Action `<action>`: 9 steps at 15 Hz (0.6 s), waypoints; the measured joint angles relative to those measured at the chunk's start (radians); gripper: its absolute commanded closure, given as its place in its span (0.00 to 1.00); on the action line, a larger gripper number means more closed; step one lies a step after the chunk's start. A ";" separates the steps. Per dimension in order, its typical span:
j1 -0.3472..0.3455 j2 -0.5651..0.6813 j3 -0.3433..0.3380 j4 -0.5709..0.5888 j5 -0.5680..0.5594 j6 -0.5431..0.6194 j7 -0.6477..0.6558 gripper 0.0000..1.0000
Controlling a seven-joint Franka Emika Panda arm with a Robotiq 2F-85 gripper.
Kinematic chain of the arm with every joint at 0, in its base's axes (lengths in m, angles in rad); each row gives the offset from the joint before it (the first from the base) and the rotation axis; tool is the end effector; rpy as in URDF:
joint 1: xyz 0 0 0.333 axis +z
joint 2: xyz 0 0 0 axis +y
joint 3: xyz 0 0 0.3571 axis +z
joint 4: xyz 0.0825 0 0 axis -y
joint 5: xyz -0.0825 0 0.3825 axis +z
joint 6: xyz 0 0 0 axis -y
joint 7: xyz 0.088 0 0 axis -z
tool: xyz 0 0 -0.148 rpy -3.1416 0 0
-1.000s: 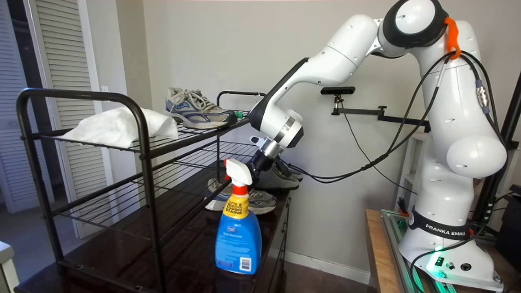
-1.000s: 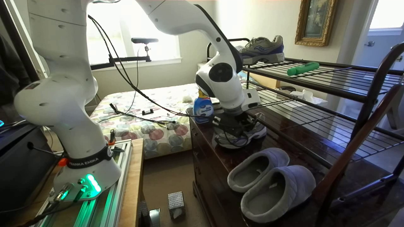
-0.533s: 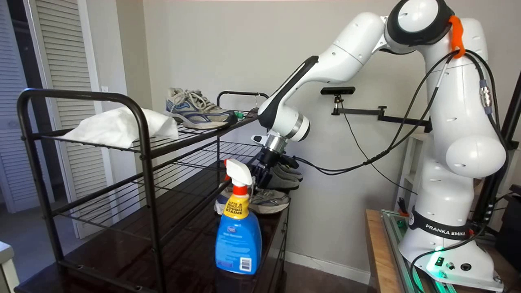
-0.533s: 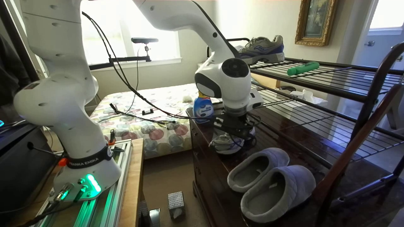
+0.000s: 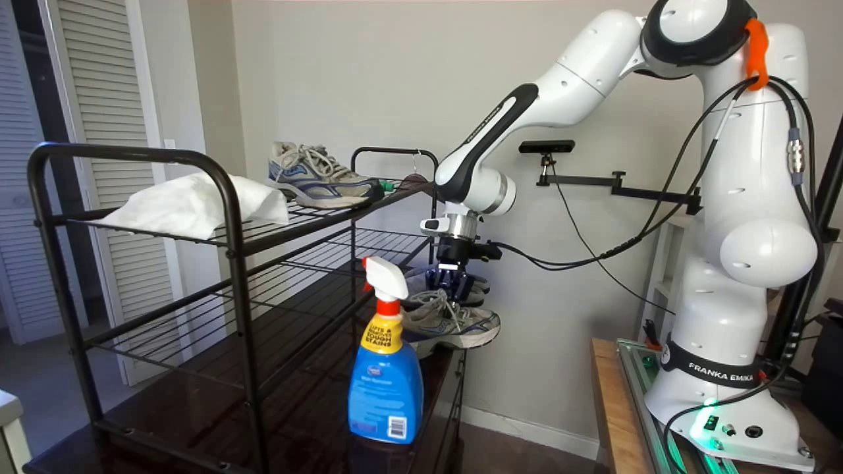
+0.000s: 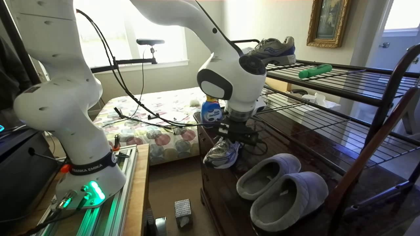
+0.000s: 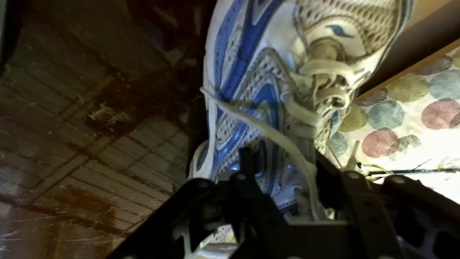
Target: Place the left sneaker next to the right one
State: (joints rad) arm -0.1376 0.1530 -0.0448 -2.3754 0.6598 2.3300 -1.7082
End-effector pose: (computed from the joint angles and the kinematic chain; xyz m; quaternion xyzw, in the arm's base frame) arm 0.4857 -0.0607 0.2511 -0.8505 -0.4738 -0.1147 0.1974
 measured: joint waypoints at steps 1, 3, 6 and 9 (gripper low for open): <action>-0.001 -0.001 0.000 0.001 0.000 0.000 0.001 0.59; -0.002 -0.002 0.000 0.001 0.000 0.000 0.001 0.84; -0.003 -0.006 -0.004 0.001 0.000 0.000 0.001 0.84; -0.007 -0.030 -0.024 -0.005 -0.002 0.001 0.001 0.84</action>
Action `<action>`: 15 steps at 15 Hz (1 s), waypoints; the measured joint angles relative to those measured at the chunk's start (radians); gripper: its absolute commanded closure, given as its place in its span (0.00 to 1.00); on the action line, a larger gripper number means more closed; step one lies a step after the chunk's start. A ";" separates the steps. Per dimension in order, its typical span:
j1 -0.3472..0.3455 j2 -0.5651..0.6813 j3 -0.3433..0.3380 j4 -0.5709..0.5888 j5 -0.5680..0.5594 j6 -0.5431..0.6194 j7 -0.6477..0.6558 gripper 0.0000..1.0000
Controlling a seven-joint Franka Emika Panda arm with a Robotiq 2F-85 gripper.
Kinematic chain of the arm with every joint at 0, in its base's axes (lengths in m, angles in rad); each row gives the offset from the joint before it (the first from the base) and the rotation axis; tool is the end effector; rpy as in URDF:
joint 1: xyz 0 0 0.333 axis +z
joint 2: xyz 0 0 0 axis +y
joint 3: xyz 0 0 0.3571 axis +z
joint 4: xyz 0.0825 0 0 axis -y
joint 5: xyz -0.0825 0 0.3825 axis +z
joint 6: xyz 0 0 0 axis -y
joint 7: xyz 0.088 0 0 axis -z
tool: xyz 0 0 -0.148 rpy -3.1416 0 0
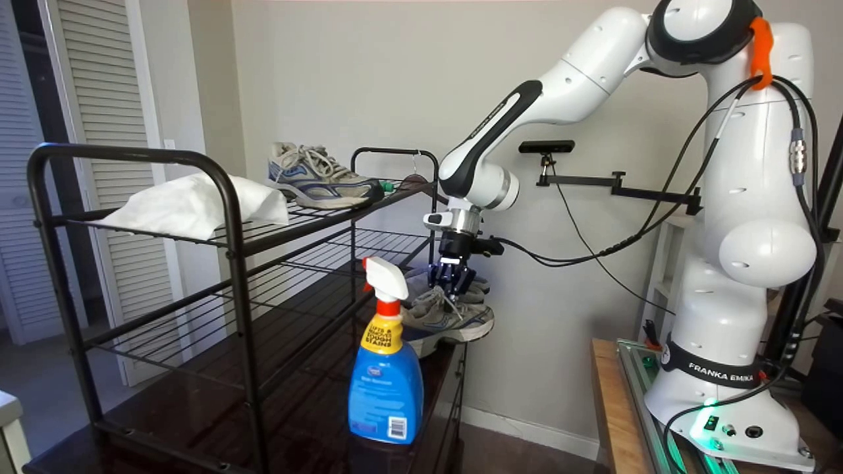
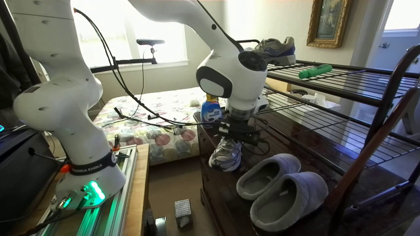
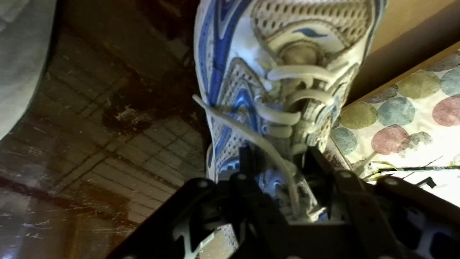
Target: Place the left sneaker next to the right one
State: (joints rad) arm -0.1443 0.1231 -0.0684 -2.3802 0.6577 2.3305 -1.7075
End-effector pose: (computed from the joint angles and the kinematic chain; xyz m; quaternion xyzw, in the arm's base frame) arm 0.4839 -0.0756 0.2640 -0.8567 -0.4642 -0.1260 0.1865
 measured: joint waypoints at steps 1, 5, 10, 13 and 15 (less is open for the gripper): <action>-0.001 -0.011 -0.006 0.000 -0.003 0.000 0.000 0.84; 0.000 -0.044 -0.012 0.000 -0.009 0.000 0.000 0.84; 0.001 -0.061 -0.014 0.001 -0.013 -0.031 0.000 0.33; 0.000 -0.061 -0.027 0.001 -0.030 -0.091 0.001 0.13; 0.000 -0.061 -0.033 0.000 -0.037 -0.102 0.001 0.01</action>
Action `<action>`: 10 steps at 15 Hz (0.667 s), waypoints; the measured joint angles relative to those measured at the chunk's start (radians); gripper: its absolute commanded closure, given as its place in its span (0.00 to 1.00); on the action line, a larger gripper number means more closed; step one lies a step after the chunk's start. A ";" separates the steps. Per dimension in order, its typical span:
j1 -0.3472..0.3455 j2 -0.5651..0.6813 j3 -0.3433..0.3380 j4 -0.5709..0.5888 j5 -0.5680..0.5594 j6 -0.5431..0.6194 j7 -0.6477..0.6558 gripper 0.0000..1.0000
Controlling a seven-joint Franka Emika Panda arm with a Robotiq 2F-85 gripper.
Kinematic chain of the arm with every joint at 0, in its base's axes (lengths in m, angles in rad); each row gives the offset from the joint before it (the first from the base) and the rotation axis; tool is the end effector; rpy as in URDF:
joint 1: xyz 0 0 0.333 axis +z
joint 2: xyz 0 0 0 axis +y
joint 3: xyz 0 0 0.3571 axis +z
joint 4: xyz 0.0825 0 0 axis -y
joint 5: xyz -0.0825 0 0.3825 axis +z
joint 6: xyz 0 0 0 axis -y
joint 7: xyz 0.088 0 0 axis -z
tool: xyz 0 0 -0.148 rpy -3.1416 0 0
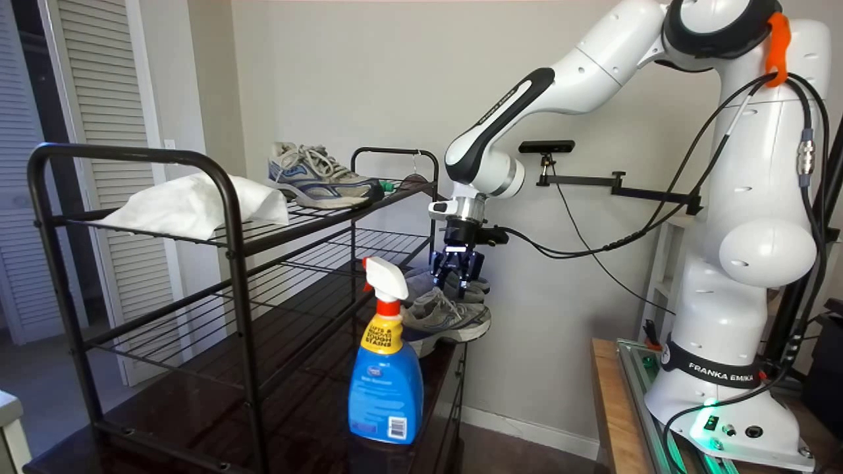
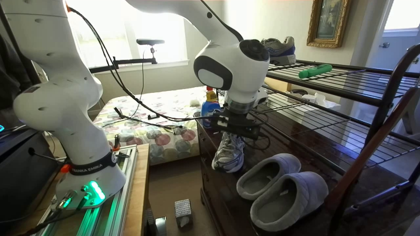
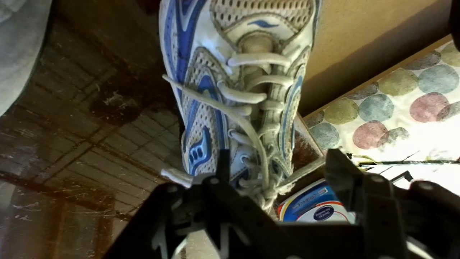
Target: Place the left sneaker next to the right one
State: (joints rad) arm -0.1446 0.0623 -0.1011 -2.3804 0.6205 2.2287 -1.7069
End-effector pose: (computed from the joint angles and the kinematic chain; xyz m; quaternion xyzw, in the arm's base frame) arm 0.4720 -0.0806 0.2887 -0.8469 -0.4747 -0.1235 0.2053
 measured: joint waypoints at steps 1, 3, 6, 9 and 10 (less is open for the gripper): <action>0.000 0.000 -0.001 0.000 0.000 0.000 0.000 0.00; 0.001 0.000 -0.001 -0.001 0.000 0.010 0.003 0.00; 0.010 0.002 0.007 -0.013 0.006 0.103 0.035 0.00; 0.025 0.019 0.025 -0.024 0.007 0.173 0.095 0.00; 0.030 0.026 0.030 -0.025 0.007 0.178 0.111 0.00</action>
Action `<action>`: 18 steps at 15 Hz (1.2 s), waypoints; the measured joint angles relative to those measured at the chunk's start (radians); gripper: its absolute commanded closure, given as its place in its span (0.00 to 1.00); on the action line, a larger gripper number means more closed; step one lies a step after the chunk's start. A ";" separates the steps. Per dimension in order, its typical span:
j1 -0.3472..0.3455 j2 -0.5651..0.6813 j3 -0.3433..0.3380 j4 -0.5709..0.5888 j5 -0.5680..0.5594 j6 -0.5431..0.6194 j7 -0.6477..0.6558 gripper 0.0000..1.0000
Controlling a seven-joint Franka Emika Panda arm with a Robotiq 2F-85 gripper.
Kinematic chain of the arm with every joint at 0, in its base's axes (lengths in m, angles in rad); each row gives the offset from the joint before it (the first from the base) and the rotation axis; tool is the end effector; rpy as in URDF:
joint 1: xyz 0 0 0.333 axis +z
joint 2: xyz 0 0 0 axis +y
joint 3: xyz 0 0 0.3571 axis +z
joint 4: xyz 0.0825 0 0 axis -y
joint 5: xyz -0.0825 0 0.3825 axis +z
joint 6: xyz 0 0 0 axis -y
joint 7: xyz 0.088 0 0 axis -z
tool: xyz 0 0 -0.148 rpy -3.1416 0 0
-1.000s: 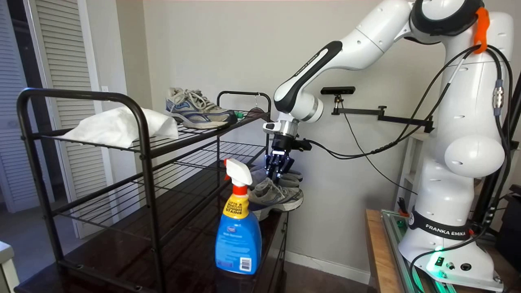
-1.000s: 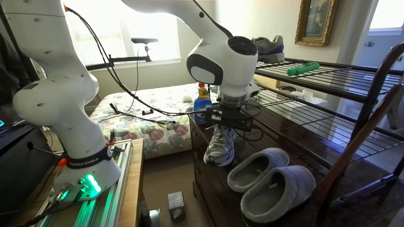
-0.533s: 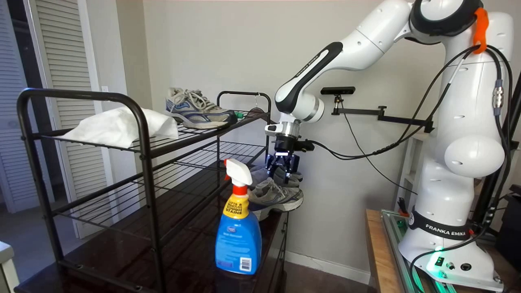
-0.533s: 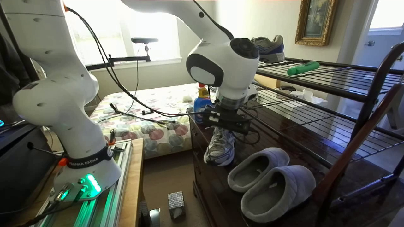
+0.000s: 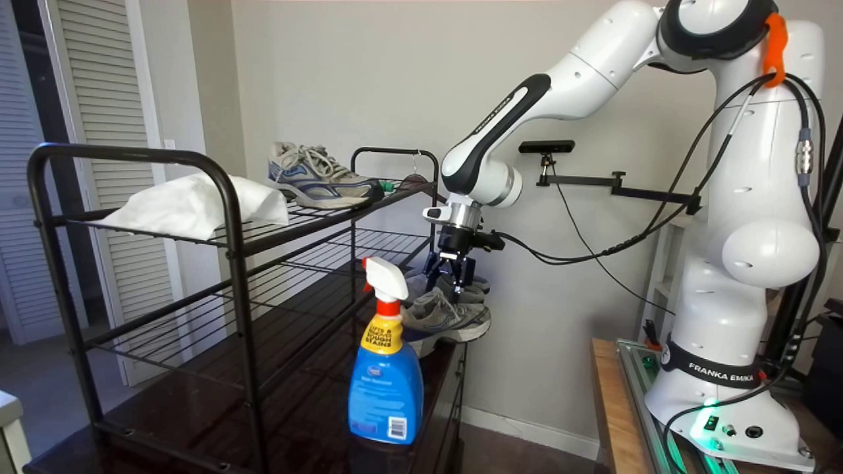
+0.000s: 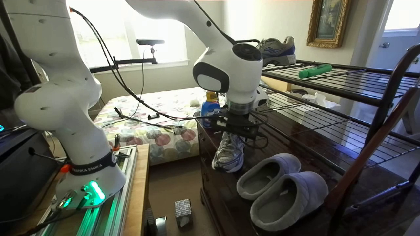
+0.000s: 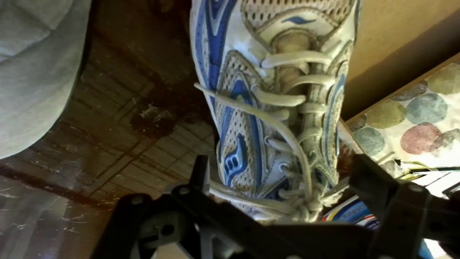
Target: Place the left sneaker next to the right one
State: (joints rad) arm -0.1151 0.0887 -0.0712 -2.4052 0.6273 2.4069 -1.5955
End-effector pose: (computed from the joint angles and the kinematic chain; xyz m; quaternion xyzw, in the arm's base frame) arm 0.4855 -0.0715 0.2749 -0.8785 -0.4349 -0.1251 0.1533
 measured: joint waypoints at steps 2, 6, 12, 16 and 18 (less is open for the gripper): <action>0.004 0.014 0.010 0.000 0.000 0.000 0.021 0.00; 0.004 0.033 0.021 0.001 0.000 0.000 0.039 0.00; 0.003 0.064 0.026 0.016 0.000 0.001 0.040 0.00; 0.004 0.100 0.049 0.042 0.001 0.040 0.042 0.00; 0.004 0.117 0.060 0.054 0.000 0.051 0.054 0.25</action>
State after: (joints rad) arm -0.1114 0.2061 -0.0116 -2.3510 0.6276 2.4578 -1.5412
